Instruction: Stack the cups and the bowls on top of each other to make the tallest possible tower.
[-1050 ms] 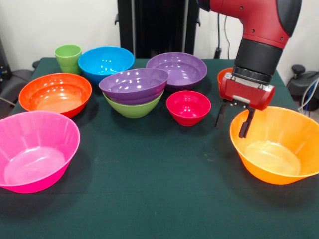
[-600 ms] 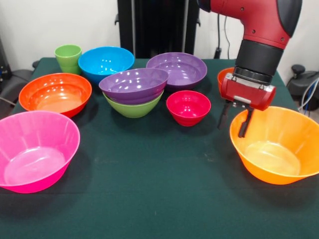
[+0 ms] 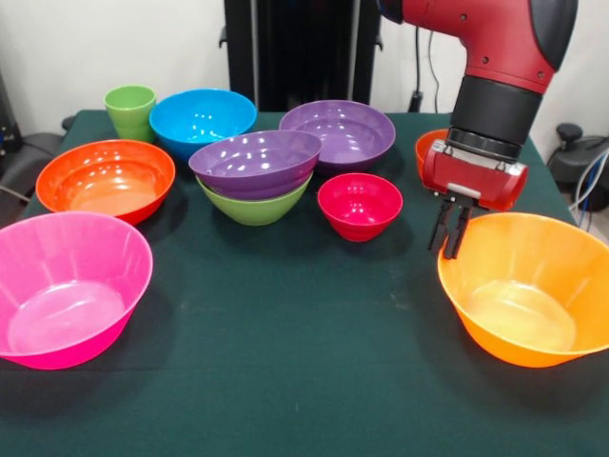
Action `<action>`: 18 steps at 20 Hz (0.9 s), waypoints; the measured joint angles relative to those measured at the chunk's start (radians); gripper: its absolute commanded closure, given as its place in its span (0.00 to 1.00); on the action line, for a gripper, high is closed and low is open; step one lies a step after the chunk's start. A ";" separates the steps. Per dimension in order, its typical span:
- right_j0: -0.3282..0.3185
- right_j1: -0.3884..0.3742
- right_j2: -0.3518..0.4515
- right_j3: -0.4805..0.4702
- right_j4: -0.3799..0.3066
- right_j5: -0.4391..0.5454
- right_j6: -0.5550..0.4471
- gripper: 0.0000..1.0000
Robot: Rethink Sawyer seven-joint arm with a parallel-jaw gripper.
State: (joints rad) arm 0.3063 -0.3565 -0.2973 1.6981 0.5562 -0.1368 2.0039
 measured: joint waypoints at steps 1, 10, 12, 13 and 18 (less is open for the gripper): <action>0.000 0.000 0.000 0.000 0.000 0.000 0.000 1.00; -0.001 -0.003 0.003 0.001 0.000 0.000 0.000 1.00; 0.002 -0.006 0.002 0.002 0.000 0.000 0.000 1.00; 0.004 -0.007 0.000 0.002 0.000 0.000 0.000 1.00; 0.052 -0.032 -0.039 0.006 0.000 0.004 0.000 1.00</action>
State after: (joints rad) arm 0.3579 -0.3881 -0.3359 1.7044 0.5560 -0.1332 2.0039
